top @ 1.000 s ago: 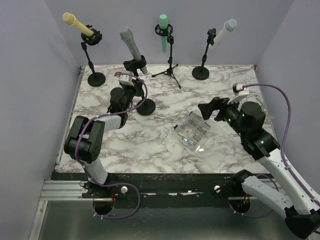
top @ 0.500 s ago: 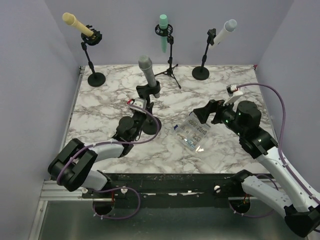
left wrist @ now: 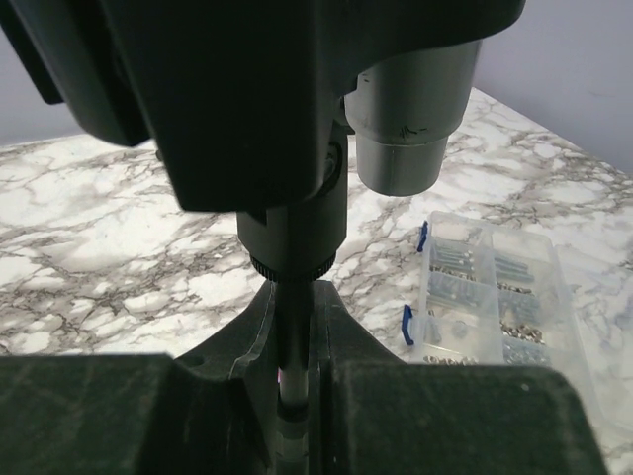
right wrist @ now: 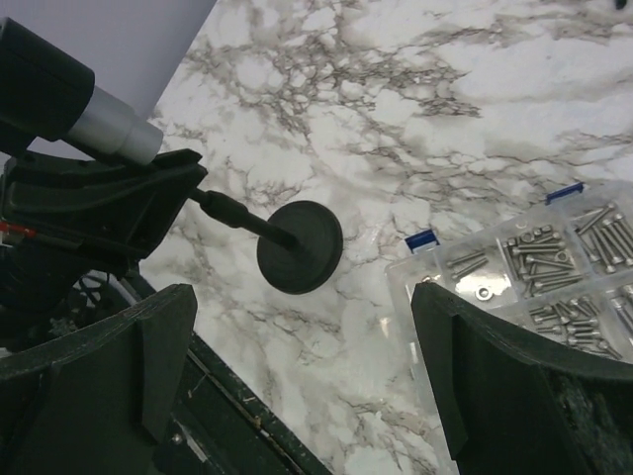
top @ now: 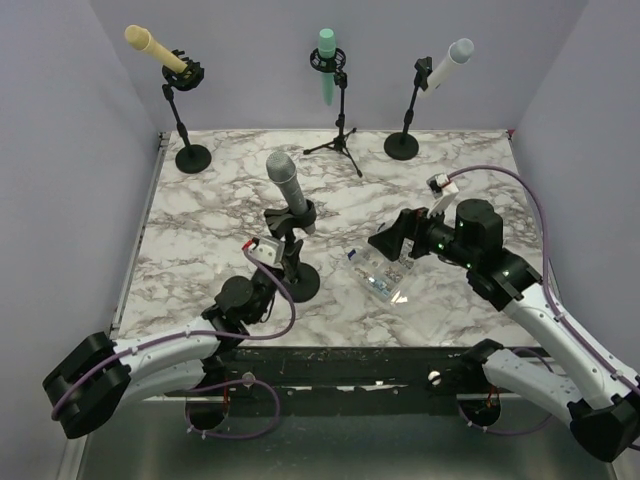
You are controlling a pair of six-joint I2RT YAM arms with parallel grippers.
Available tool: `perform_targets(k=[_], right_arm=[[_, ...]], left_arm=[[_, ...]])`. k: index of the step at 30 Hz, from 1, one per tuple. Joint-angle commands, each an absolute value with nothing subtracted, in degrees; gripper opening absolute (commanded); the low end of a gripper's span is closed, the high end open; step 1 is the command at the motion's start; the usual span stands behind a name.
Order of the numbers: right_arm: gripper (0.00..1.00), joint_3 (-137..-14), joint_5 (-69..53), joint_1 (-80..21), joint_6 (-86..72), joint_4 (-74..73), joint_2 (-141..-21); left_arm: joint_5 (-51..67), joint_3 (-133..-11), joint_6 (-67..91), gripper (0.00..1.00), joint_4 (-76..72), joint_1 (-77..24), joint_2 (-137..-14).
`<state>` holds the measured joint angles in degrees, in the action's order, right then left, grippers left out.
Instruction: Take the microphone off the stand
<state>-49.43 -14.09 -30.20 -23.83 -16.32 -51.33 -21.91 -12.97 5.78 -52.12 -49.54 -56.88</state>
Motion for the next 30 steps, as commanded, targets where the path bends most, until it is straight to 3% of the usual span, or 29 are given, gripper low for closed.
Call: perform_targets(k=[1,7,20,30], right_arm=[[1.0,-48.8,-16.3,-33.6,-25.9,-14.4,-51.7],[1.0,-51.3,-8.5,-44.9,-26.2,-14.2,-55.8],[1.0,-61.0,6.7,-59.6,-25.1,-17.0,-63.4],[1.0,-77.1,23.8,-65.1,-23.9,-27.0,-71.4]], left_arm=[[-27.3,-9.1,9.2,0.0,-43.5,-52.5,-51.3],[-28.1,-7.4,10.6,0.0,-43.3,-53.7,-50.3],[-26.9,-9.6,16.3,0.5,-32.0,-53.8,-45.9],[-22.8,-11.7,22.8,0.69,-19.1,-53.8,-33.2]])
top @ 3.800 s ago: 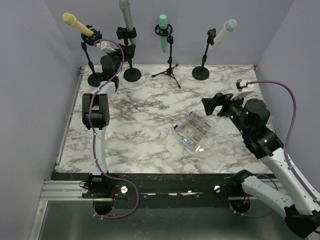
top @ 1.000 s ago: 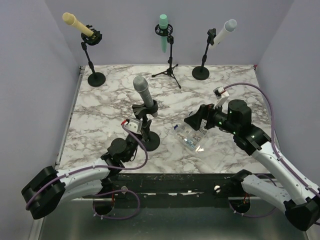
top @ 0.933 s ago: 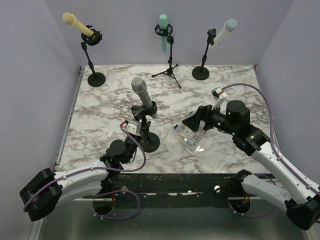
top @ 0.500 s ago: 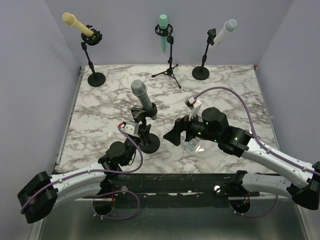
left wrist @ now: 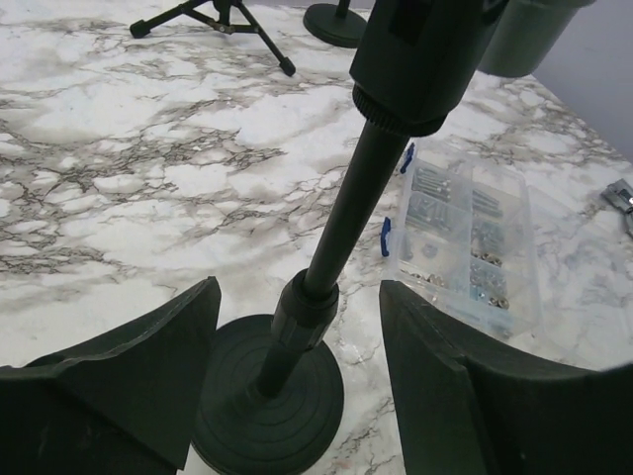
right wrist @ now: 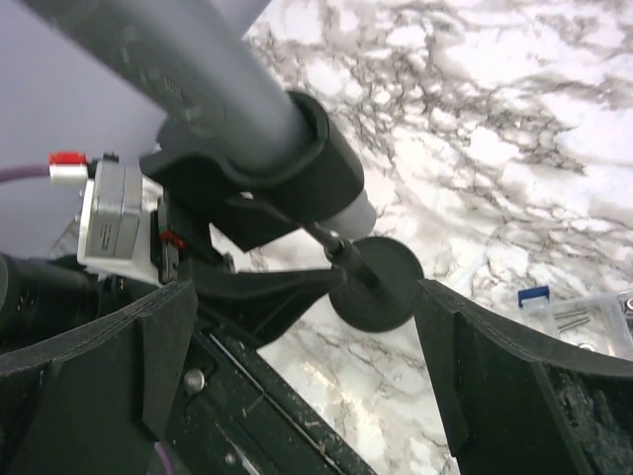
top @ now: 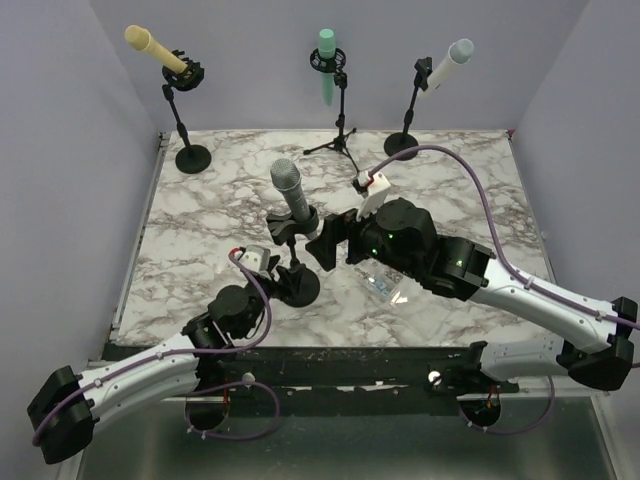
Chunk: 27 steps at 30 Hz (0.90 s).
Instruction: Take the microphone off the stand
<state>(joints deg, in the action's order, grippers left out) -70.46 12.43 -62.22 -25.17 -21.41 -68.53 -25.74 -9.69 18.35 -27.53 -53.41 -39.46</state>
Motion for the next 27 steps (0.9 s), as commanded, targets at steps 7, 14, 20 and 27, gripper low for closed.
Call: perform_targets(k=[7,14,20,27], right_arm=[[1.0,-90.3,40.7,-71.5,-24.2,-32.4,-79.5],[1.0,-99.2,60.7,-78.4,-20.0,-32.4,-88.5],[1.0,-102.6,74.6,-80.0,-7.1,-22.3,-95.7],[0.98,-97.1,75.9,-79.9,10.2,-0.9,-96.4]], left_arm=[[-24.0,-15.4,26.6,0.72,-4.1,-53.7,-20.5],[-25.1,-19.7,28.8,0.78,7.5,-53.7,-10.6],[-25.2,-23.2,29.2,0.8,12.8,-53.7,-7.3],[-25.9,-25.5,28.9,0.81,16.3,-53.7,-5.9]])
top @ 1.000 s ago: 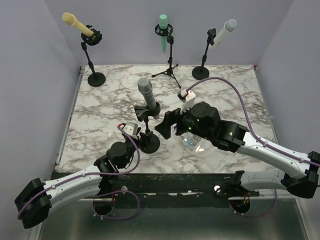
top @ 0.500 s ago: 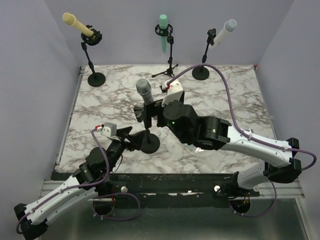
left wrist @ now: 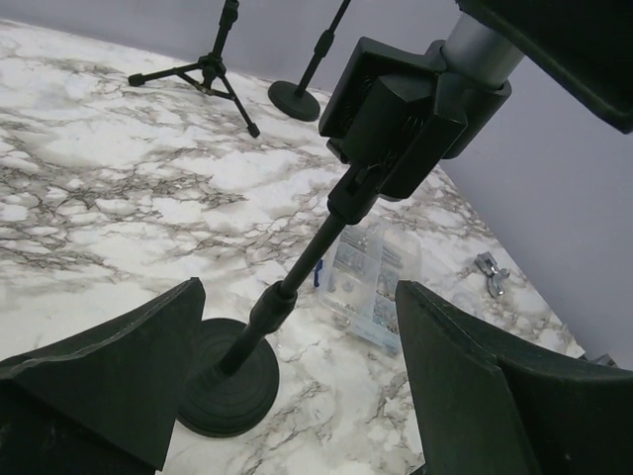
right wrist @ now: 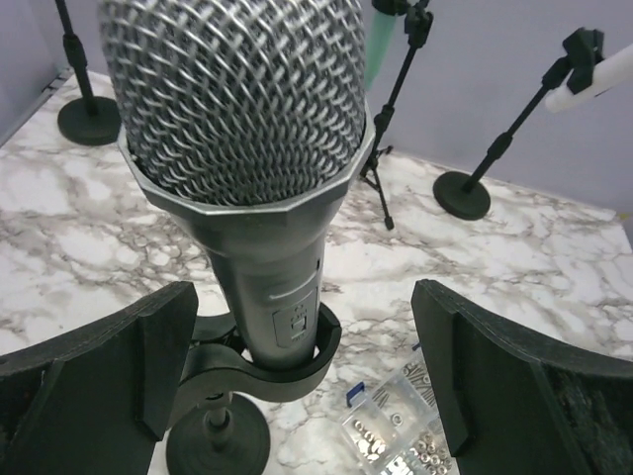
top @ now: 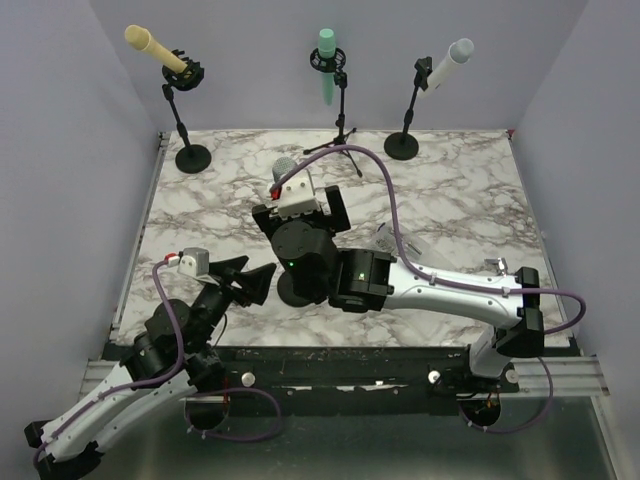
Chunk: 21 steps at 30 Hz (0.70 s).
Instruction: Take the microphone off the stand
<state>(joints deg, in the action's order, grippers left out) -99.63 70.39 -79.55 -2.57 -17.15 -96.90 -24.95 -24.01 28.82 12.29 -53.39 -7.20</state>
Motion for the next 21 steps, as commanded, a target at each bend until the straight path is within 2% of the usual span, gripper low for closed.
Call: perform_targets(k=[1,5,10,15,19,21], right_arm=[[0.96,-96.6,75.9,-79.8,12.4,2.2,-96.6],[0.84,-96.0,74.4,-79.0,13.8,5.2,-97.2],[0.81,-97.1,73.7,-78.2,14.4,5.1,-98.9],[0.6,-99.2,69.8,-77.0,6.4,-4.4,-99.3],[0.38,-101.9,58.7,-73.7,-7.0,-17.3,-98.3],[0.32,-100.7,53.8,-72.8,-7.7,-18.5,-96.8]], left_arm=[[-25.5,-25.6,28.7,0.83,16.3,-53.7,-5.7],[-24.1,-26.7,27.8,0.92,16.2,-53.7,-5.8],[-22.9,-31.3,27.2,0.98,18.5,-53.7,-9.4],[-21.3,-36.5,26.1,0.99,21.5,-53.7,-15.5],[-20.2,-39.3,26.0,0.99,22.8,-53.7,-19.7],[-19.5,-39.7,25.4,0.99,22.2,-53.6,-20.8]])
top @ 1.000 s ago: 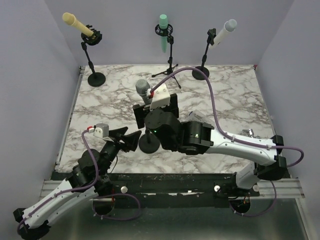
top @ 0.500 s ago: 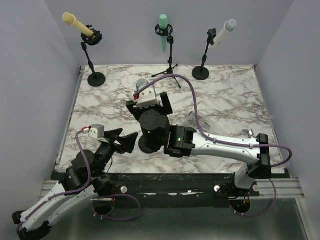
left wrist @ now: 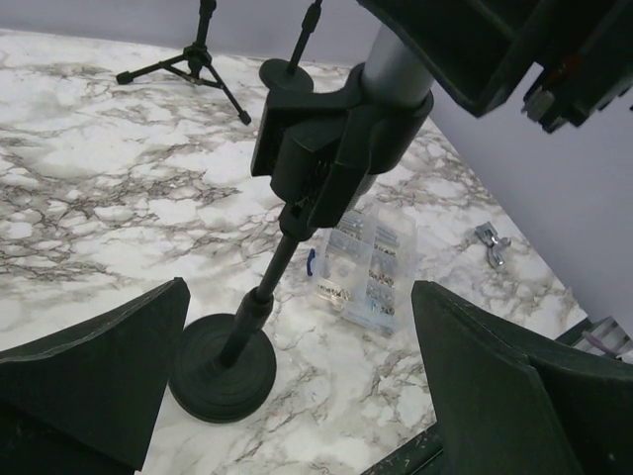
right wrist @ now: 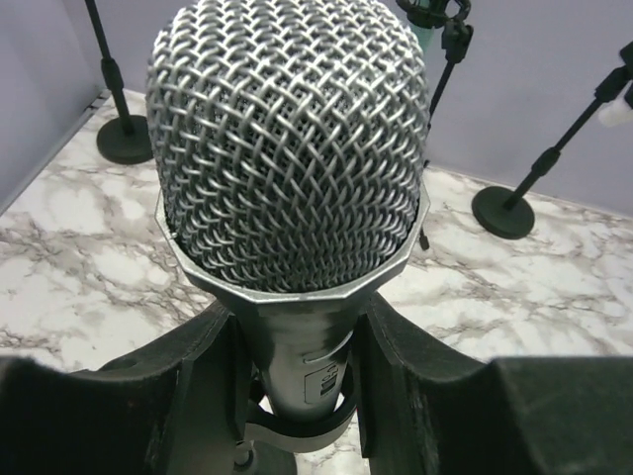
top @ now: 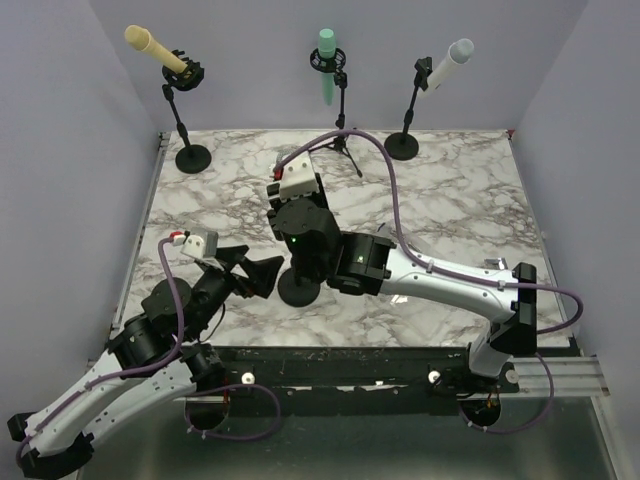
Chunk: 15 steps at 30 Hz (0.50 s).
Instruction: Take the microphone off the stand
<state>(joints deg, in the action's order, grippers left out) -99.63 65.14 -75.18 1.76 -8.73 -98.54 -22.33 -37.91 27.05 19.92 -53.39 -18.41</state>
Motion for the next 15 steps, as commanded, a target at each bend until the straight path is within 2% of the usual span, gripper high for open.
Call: perform_targets(k=[1,9,15], right_arm=[[0.29,-100.1,53.0,-72.7,-7.4,-18.2,-96.0],[0.07,-95.5,45.4,-71.1,-5.6,-17.6,-92.0],[0.03,-94.4,42.8,-70.4,-6.1,-17.6,-90.9]], left_arm=[[-18.9,-39.9,25.0,0.99,21.7,-53.6,-21.1],[-9.5,-45.3,20.0,0.99,21.9,-47.5,-27.3],[3.8,-48.7,18.3,0.99,21.7,-35.9,-32.8]])
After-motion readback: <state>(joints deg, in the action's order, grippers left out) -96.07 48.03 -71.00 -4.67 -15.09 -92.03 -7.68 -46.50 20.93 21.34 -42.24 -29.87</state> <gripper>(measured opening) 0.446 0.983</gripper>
